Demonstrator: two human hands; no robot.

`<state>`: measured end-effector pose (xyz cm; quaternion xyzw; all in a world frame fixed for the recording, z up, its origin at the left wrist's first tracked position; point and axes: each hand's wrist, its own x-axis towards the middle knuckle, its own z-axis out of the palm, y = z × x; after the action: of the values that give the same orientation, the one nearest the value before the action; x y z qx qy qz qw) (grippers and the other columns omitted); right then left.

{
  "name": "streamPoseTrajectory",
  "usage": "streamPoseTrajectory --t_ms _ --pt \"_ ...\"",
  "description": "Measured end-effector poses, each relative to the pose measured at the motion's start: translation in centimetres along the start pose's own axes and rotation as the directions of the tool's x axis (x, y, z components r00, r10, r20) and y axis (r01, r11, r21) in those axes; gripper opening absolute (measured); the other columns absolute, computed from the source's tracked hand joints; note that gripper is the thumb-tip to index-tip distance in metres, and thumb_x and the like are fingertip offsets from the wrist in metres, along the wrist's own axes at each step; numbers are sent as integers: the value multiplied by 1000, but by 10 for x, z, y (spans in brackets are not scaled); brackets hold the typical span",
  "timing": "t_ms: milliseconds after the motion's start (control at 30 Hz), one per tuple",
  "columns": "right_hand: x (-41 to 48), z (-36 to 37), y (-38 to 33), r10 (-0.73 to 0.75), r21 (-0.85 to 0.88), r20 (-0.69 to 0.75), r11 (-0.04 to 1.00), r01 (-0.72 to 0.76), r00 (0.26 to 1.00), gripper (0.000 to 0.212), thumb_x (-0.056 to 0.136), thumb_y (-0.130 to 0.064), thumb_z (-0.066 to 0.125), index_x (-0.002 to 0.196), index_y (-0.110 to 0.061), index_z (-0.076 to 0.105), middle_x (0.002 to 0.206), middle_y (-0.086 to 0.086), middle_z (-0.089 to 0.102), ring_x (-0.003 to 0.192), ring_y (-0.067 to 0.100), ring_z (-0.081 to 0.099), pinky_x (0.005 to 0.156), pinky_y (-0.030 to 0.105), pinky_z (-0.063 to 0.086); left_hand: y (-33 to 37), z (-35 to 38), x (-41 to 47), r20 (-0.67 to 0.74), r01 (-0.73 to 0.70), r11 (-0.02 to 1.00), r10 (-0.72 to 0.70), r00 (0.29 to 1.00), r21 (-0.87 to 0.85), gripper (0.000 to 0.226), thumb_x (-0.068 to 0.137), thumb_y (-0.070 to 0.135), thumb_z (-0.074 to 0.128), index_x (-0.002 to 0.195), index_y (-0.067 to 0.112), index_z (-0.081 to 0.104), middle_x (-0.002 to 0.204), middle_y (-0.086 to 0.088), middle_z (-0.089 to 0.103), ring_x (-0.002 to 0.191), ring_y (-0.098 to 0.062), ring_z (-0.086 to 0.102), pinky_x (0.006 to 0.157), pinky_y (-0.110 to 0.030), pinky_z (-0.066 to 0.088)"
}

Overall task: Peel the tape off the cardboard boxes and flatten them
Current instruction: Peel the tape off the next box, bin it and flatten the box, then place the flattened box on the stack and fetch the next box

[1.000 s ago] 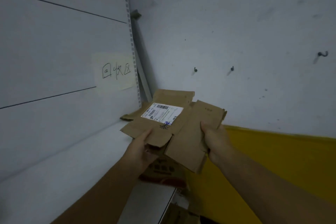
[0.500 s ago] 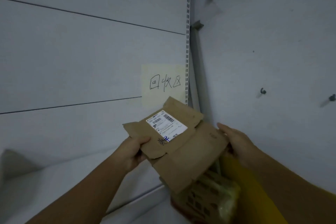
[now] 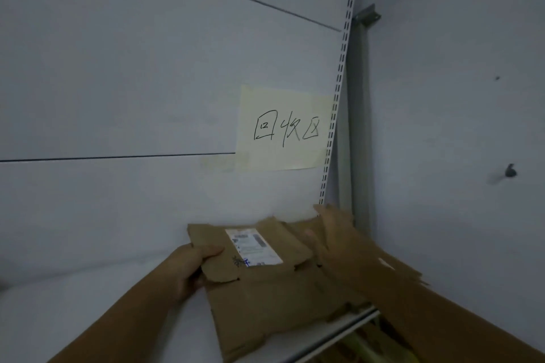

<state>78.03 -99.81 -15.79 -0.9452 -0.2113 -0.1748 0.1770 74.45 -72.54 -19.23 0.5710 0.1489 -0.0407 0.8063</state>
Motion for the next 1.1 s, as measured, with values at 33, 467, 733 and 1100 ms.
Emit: streamPoseTrajectory --t_ms 33,467,733,1100 --pt "4 9 3 -84 -72 50 994 87 995 57 98 -40 34 148 -20 16 156 8 17 143 20 17 114 29 9 -3 -1 4 -12 13 1000 -13 1000 17 33 85 4 63 117 0 58 104 -21 70 93 -35 68 68 -42 60" --pt "24 86 23 -151 31 381 988 151 912 60 91 -65 17 146 -40 19 159 -6 4 144 20 8 115 48 1 -30 9 4 -413 -107 656 584 699 747 32 90 12 55 122 15 60 125 -9 61 105 -23 58 89 -35 48" --pt "27 84 21 -161 3 429 984 177 889 58 92 -62 18 145 -39 19 159 0 1 144 28 8 113 56 2 -28 18 -27 -378 274 278 461 803 921 39 96 29 38 130 18 54 136 -5 54 121 -21 50 101 -31 37" --pt "27 84 -8 -370 353 307 900 257 877 50 103 -22 27 146 -2 10 155 23 9 142 35 16 117 36 9 -22 -16 -197 -448 507 -19 442 777 862 40 94 45 44 124 22 58 132 0 57 119 -18 50 99 -30 38"
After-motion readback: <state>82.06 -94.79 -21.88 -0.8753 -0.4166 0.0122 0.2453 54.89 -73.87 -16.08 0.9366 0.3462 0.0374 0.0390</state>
